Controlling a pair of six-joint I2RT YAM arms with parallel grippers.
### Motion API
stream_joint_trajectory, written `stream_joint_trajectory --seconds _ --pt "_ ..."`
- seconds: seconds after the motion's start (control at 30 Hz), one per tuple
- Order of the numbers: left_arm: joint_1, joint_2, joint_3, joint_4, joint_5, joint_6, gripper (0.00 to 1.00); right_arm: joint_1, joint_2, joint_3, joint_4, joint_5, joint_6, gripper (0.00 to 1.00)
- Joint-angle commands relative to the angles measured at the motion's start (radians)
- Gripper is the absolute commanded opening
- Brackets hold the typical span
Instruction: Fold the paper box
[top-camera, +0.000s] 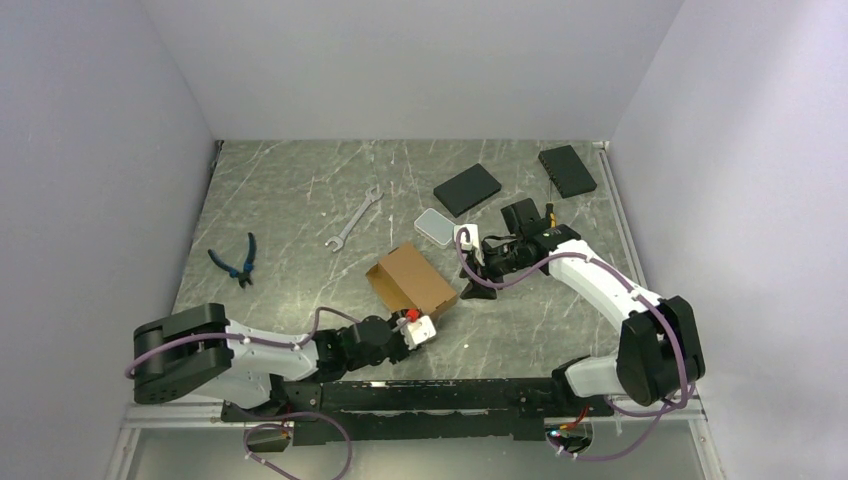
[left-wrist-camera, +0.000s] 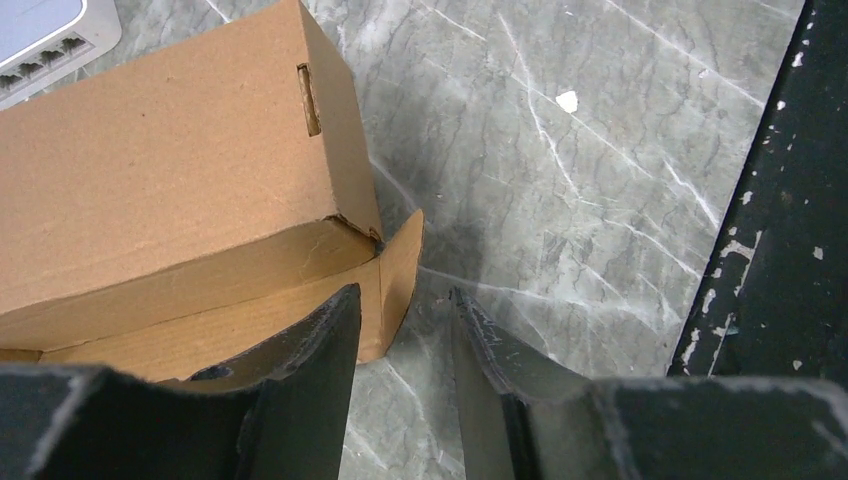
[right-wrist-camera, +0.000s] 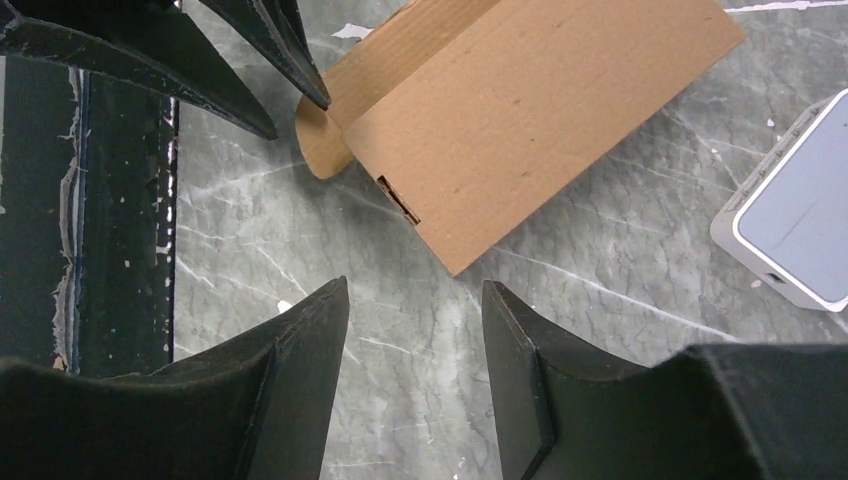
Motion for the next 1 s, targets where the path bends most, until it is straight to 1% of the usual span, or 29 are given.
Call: stream_joint_trajectory --seconds 0.0,0.17,0.3,0.33,0.37,0.43,0.53,0.6,0.73,0.77,0.83,0.9,0.97 --pt "-0.006 0.031 0.053 0.068 -0.023 0.033 0.43 0.0 0.002 0.033 -0.001 -0.029 -0.005 0.55" --pt "-0.006 0.089 0.088 0.065 -0.027 0.041 0.39 0.0 0.011 0.036 -0.001 -0.028 0.001 0.54" --pt "-0.006 0.106 0.088 0.077 -0.035 0.031 0.31 0.0 0.016 0.038 -0.002 -0.029 0.005 0.54" --pt "-0.006 0.108 0.091 0.075 -0.039 0.028 0.26 0.0 0.017 0.038 -0.002 -0.029 0.006 0.54" --pt "-0.006 0.108 0.093 0.069 -0.041 0.022 0.19 0.0 0.019 0.038 0.0 -0.028 0.009 0.54" --pt "-0.006 0.108 0.097 0.059 -0.046 0.012 0.0 0.0 0.023 0.038 0.002 -0.023 0.018 0.54" --pt "-0.006 0.105 0.089 0.061 -0.05 0.003 0.0 0.009 0.029 0.024 0.059 0.001 0.084 0.54" --pt "-0.006 0.102 0.088 0.057 -0.058 -0.004 0.0 0.023 0.031 0.003 0.129 0.035 0.158 0.54" --pt "-0.006 0.088 0.075 0.071 -0.072 -0.019 0.0 0.031 0.069 -0.006 0.297 0.152 0.431 0.55" --pt "-0.006 0.085 0.07 0.078 -0.075 -0.025 0.0 0.03 0.093 0.003 0.31 0.165 0.493 0.56" --pt "-0.006 0.079 0.06 0.089 -0.08 -0.034 0.0 0.03 0.143 0.022 0.308 0.145 0.559 0.56" --pt "-0.006 0.081 0.058 0.09 -0.081 -0.04 0.0 0.03 0.183 0.029 0.312 0.135 0.601 0.57" --pt "-0.006 0.085 0.057 0.094 -0.081 -0.043 0.0 0.03 0.217 0.037 0.307 0.141 0.626 0.61"
